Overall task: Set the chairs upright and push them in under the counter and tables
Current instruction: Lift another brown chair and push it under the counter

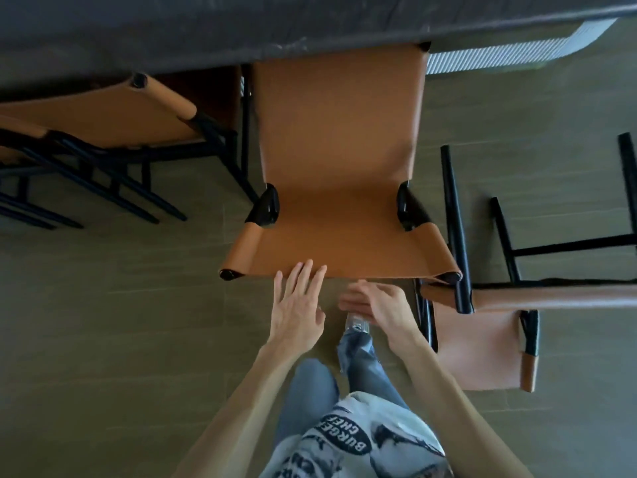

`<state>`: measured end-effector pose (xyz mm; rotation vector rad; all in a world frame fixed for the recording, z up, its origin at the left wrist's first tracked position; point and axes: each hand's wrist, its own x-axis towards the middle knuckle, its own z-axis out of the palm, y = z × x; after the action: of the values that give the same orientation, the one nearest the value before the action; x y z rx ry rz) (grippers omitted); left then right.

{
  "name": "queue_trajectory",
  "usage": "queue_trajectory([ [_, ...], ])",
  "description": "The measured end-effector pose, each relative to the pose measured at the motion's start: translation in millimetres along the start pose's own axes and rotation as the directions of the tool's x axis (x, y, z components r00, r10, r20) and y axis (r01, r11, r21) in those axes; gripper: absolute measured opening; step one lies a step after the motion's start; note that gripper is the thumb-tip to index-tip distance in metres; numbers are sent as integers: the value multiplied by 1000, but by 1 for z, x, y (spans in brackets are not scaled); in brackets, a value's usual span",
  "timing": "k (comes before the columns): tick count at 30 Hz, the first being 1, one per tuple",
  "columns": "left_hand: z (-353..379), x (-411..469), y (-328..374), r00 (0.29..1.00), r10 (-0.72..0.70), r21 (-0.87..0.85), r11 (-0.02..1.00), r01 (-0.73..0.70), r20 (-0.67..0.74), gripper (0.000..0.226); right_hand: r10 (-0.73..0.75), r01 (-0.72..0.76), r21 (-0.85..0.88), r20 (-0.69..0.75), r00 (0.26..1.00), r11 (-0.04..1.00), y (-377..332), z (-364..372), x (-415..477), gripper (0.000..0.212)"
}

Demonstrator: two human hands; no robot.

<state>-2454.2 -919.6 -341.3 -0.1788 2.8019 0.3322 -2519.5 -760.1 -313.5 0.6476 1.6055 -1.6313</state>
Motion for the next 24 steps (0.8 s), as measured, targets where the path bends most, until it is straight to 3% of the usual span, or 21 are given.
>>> queue_trajectory([
  [1,-11,13,-1,1000,7,12,1000,-6,-19,80,-215,200,-296,-19,976,934,-13,0,3,26],
  [2,-22,29,-2,999,13,16,1000,-12,-34,80,-458,380,-553,-3,889,741,-27,2,7,27],
  [3,-33,45,-3,999,18,25,1000,-16,-49,79,-639,483,-730,84,765,483,-40,4,15,36],
  [4,-44,61,-5,998,21,36,999,-18,-64,79,-705,511,-823,210,677,246,-53,9,25,51],
  [5,-55,77,-6,997,22,43,999,-19,-74,80,-680,497,-863,311,664,91,-66,14,35,66],
  [7,-76,111,-11,996,31,51,998,-27,-85,83,-597,431,-899,385,704,-71,-93,21,56,85],
  [11,-107,166,-19,992,54,48,998,-49,-113,82,-613,390,-909,392,686,-146,-142,25,88,90],
  [24,-159,265,-37,991,126,87,989,-122,-38,76,-629,405,-907,383,677,-117,-239,38,140,73],
])
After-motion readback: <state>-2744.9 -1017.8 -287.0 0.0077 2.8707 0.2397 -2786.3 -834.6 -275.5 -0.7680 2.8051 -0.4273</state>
